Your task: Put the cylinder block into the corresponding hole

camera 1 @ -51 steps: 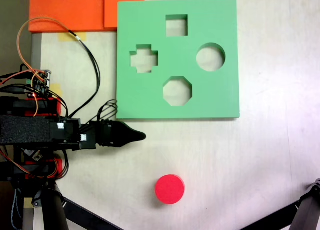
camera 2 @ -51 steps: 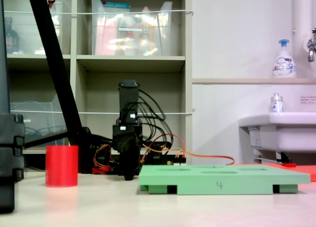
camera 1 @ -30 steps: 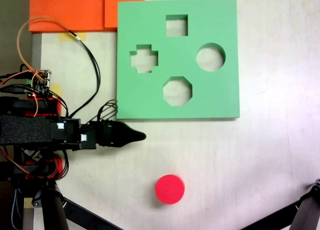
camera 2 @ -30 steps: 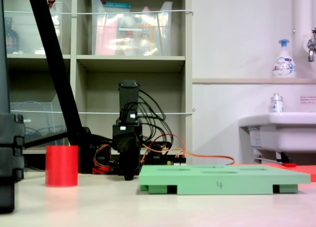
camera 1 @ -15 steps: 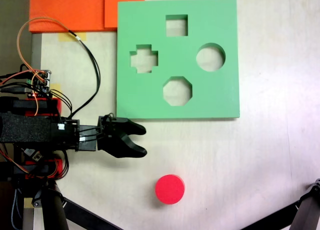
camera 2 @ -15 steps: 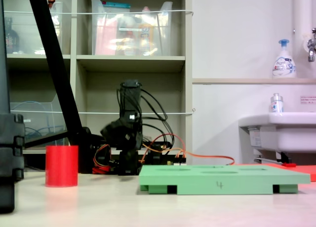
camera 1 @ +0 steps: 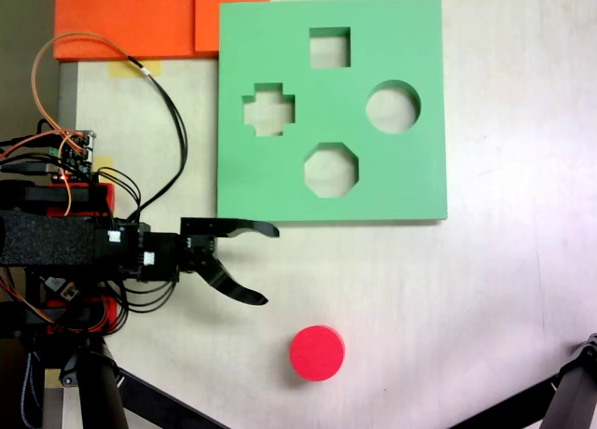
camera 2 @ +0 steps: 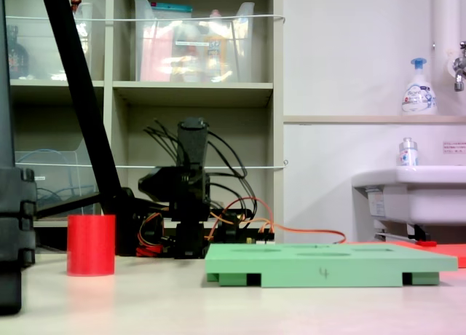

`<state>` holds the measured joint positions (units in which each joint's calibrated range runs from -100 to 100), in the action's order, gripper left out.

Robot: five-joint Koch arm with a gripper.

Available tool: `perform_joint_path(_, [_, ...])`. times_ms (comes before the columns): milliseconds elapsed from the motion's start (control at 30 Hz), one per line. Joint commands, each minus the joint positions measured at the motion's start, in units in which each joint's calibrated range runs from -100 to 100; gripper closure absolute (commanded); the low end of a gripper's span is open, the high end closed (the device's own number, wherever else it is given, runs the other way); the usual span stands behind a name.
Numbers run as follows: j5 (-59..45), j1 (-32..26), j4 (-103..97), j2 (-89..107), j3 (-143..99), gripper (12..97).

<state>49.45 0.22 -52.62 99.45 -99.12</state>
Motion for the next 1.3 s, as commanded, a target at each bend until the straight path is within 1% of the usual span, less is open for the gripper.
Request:
perform_joint_path(0, [0.3, 0.4, -1.5, 0.5, -0.9, 56.7])
perform_joint_path(133, [0.3, 1.4, -1.5, 0.5, -0.9, 57.4])
perform_joint_path(200, [0.1, 2.7, -2.3, 0.5, -0.9, 56.2])
perform_joint_path(233, [0.1, 2.8, -4.0, 0.5, -0.9, 53.8])
perform_joint_path(300, [-0.2, 3.7, -12.8, -7.3, -0.9, 46.8])
perform_joint_path(367, [-0.3, 4.4, -24.9, -20.5, -0.9, 37.7])
perform_joint_path(400, [-0.3, 4.7, -31.4, -28.4, -0.9, 35.0])
perform_joint_path(433, [-0.3, 5.3, -38.0, -36.9, -0.9, 34.6])
perform_joint_path(500, [-0.3, 6.1, -45.0, -48.2, -0.9, 34.4])
perform_joint_path(633, [-0.3, 7.0, -45.5, -56.0, -0.4, 34.4])
perform_joint_path(867, [0.0, 8.6, -45.6, -71.7, 12.3, 34.4])
perform_joint_path(1267, [0.4, 10.5, -45.1, -89.5, 26.9, 34.6])
